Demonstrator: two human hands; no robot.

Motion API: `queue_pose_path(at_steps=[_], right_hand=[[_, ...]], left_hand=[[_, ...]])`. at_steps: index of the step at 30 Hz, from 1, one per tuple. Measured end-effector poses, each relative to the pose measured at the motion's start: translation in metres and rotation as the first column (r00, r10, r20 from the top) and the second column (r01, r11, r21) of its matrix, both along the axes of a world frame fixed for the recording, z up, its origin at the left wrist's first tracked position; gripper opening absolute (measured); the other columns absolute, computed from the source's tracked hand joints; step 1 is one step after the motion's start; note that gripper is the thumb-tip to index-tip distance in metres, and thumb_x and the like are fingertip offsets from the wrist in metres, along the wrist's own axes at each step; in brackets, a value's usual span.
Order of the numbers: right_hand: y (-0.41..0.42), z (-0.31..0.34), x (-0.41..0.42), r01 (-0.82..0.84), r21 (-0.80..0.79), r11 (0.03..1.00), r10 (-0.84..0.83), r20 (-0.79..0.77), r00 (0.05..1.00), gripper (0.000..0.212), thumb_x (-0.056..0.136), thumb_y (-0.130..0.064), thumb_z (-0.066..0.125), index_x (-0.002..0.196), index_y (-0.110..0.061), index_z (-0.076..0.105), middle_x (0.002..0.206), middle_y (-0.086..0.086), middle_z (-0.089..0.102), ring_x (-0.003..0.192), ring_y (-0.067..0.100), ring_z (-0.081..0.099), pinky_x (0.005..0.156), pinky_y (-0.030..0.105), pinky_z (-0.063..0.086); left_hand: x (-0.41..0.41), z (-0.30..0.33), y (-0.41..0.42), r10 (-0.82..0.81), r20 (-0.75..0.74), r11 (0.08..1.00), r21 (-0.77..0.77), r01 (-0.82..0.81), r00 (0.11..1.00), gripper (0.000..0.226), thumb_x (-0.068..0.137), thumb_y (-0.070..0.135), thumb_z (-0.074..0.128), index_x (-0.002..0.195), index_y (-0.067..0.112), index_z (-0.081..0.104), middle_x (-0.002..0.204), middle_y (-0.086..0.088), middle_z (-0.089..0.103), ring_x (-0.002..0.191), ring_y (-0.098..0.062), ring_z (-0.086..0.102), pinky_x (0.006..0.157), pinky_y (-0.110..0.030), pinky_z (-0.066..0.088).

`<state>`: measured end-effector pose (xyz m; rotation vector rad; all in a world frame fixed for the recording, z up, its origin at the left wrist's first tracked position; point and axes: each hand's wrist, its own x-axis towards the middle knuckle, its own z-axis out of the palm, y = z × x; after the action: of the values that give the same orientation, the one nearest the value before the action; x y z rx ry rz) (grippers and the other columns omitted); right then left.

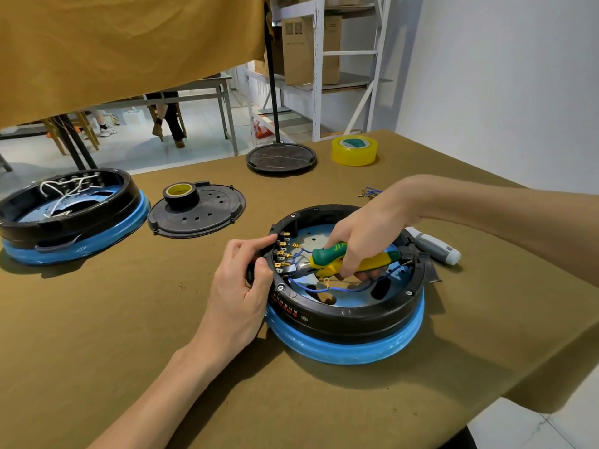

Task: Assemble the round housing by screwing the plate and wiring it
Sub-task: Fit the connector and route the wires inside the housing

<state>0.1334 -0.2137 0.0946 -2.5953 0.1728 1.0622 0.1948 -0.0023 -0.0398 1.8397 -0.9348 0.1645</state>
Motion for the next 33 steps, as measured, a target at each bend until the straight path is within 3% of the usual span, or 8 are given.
queue_pose_path(at_steps=[6, 20, 24, 28, 30, 33], right_hand=[[-0.001, 0.0, -0.001, -0.036, -0.004, 0.999, 0.036, -0.016, 0.999, 0.006, 0.102, -0.015, 0.059, 0.1, -0.009, 0.061, 0.091, 0.014, 0.067, 0.08, 0.027, 0.063, 0.084, 0.041, 0.056], [-0.002, -0.002, -0.004, 0.058, 0.045, 0.997, -0.059, 0.02, 0.998, 0.015, 0.103, -0.021, 0.06, 0.106, -0.008, 0.065, 0.084, 0.008, 0.069, 0.072, 0.021, 0.065, 0.065, 0.031, 0.057], [0.0, -0.01, -0.007, 0.13, 0.009, 0.991, -0.13, 0.102, 0.986, 0.021, 0.098, -0.018, 0.066, 0.114, -0.004, 0.068, 0.092, 0.017, 0.074, 0.075, 0.025, 0.068, 0.077, 0.042, 0.061], [0.002, -0.014, -0.009, 0.179, -0.005, 0.984, -0.176, 0.158, 0.972, 0.009, 0.096, -0.016, 0.069, 0.099, -0.008, 0.069, 0.096, 0.02, 0.075, 0.074, 0.026, 0.069, 0.085, 0.047, 0.06], [0.001, -0.014, -0.01, 0.177, 0.01, 0.984, -0.176, 0.157, 0.972, 0.022, 0.096, -0.015, 0.069, 0.113, -0.002, 0.07, 0.103, 0.024, 0.075, 0.077, 0.028, 0.068, 0.088, 0.05, 0.059], [0.001, -0.014, -0.01, 0.156, 0.01, 0.988, -0.156, 0.159, 0.975, 0.032, 0.096, -0.016, 0.069, 0.125, -0.002, 0.067, 0.095, 0.018, 0.073, 0.077, 0.026, 0.068, 0.085, 0.047, 0.059]], left_hand=[[-0.001, 0.001, 0.0, -0.003, -0.007, 1.0, 0.005, 0.003, 1.0, 0.058, 0.099, 0.05, 0.031, 0.14, 0.019, 0.057, 0.12, 0.006, 0.056, 0.113, 0.001, 0.055, 0.087, -0.008, 0.045], [0.0, 0.0, 0.0, 0.008, -0.011, 1.0, 0.012, -0.008, 1.0, 0.058, 0.099, 0.052, 0.03, 0.139, 0.02, 0.057, 0.122, 0.005, 0.056, 0.115, 0.001, 0.054, 0.088, -0.008, 0.044], [0.0, 0.0, 0.001, -0.001, -0.015, 1.0, 0.015, 0.001, 1.0, 0.057, 0.1, 0.051, 0.031, 0.14, 0.021, 0.057, 0.122, 0.005, 0.056, 0.117, -0.002, 0.055, 0.089, -0.01, 0.046], [0.001, -0.001, 0.001, -0.001, -0.014, 1.0, 0.012, 0.001, 1.0, 0.057, 0.099, 0.05, 0.031, 0.14, 0.02, 0.057, 0.122, 0.005, 0.056, 0.117, -0.001, 0.055, 0.088, -0.009, 0.045], [0.001, 0.0, 0.0, -0.005, -0.012, 1.0, 0.008, 0.005, 1.0, 0.057, 0.099, 0.049, 0.032, 0.139, 0.018, 0.057, 0.122, 0.004, 0.057, 0.116, 0.0, 0.055, 0.087, -0.007, 0.044], [0.001, 0.0, 0.0, -0.002, -0.008, 1.0, 0.007, 0.002, 1.0, 0.056, 0.1, 0.048, 0.032, 0.139, 0.018, 0.058, 0.122, 0.004, 0.057, 0.115, -0.001, 0.055, 0.087, -0.008, 0.044]])
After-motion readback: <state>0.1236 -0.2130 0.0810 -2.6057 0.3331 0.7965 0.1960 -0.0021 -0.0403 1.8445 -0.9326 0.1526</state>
